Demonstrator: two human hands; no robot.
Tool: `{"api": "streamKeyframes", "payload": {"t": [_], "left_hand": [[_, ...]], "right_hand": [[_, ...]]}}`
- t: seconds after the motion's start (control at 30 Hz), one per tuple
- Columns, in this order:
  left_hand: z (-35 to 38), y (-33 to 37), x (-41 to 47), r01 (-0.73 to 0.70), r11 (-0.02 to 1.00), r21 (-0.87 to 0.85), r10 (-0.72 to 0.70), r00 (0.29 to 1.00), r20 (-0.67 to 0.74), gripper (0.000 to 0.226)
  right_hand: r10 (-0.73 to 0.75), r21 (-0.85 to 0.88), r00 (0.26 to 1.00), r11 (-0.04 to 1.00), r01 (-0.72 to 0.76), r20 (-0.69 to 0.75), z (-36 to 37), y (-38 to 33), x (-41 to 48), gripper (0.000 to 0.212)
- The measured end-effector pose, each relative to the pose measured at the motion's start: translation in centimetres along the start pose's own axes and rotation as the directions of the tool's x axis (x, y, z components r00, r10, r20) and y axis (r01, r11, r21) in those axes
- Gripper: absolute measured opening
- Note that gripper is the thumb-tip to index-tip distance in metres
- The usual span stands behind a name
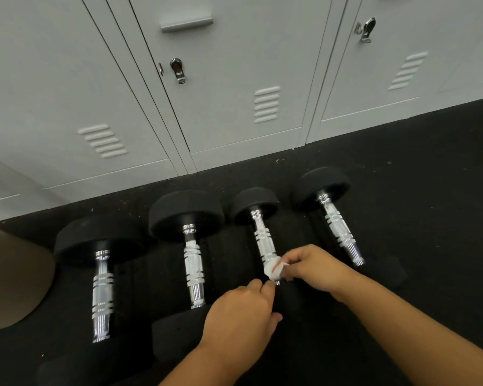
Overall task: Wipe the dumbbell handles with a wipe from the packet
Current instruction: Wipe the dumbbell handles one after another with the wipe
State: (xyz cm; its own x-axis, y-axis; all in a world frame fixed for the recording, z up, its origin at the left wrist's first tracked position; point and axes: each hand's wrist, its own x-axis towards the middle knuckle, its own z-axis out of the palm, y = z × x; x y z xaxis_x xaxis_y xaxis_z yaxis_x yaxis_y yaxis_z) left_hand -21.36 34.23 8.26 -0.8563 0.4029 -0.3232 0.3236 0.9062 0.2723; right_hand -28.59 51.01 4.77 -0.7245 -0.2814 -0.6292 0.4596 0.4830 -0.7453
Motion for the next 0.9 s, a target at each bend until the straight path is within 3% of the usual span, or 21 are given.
{"api": "streamKeyframes", "payload": {"t": [0.13,0.23,0.43,0.57,0.67,0.73,0.77,0.83,0.9], "left_hand": [[-0.1,0.1,0.1,0.018,1.0,0.001,-0.018,1.0,0.009,0.05],[-0.2,0.1,0.0,0.023,1.0,-0.005,-0.023,0.999,0.022,0.054],[-0.3,-0.1,0.0,0.044,0.999,-0.013,-0.043,0.998,0.039,0.053],[-0.3,-0.2,0.2,0.056,0.998,-0.038,-0.054,0.997,0.052,0.054],[-0.6,-0.6,0.6,0.054,0.996,-0.071,-0.048,0.995,0.088,0.052],[-0.9,-0.9,1.0,0.056,0.996,-0.066,-0.047,0.991,0.123,0.051],[-1.1,-0.9,1.3,0.052,0.997,-0.051,-0.045,0.99,0.131,0.052],[-1.6,-0.3,1.7,0.023,1.0,0.0,-0.023,0.992,0.121,0.058],[-1.9,1.1,2.2,-0.017,1.0,0.023,0.016,0.999,0.041,0.066]], "right_hand": [[-0.005,0.283,0.983,0.957,0.058,-0.184,0.8,-1.6,3.4,0.009],[0.041,0.449,0.97,0.89,0.073,-0.24,1.3,-2.7,6.0,0.016],[0.216,0.655,0.961,0.754,-0.051,-0.174,1.3,-1.0,6.6,0.017],[0.254,0.483,0.965,0.854,-0.193,-0.063,0.6,0.0,5.1,0.016],[0.181,0.054,0.979,0.983,-0.176,-0.099,-0.5,-1.4,4.0,0.02],[0.135,-0.204,0.989,0.968,-0.146,-0.066,-1.5,-2.7,2.8,0.021],[0.112,-0.225,0.993,0.967,-0.118,-0.036,-2.2,-3.2,2.0,0.019],[0.05,-0.101,0.998,0.994,-0.052,-0.024,-4.2,-3.7,0.2,0.014],[-0.053,-0.046,0.982,0.998,0.045,-0.182,-6.8,-3.8,-1.3,0.015]]}}
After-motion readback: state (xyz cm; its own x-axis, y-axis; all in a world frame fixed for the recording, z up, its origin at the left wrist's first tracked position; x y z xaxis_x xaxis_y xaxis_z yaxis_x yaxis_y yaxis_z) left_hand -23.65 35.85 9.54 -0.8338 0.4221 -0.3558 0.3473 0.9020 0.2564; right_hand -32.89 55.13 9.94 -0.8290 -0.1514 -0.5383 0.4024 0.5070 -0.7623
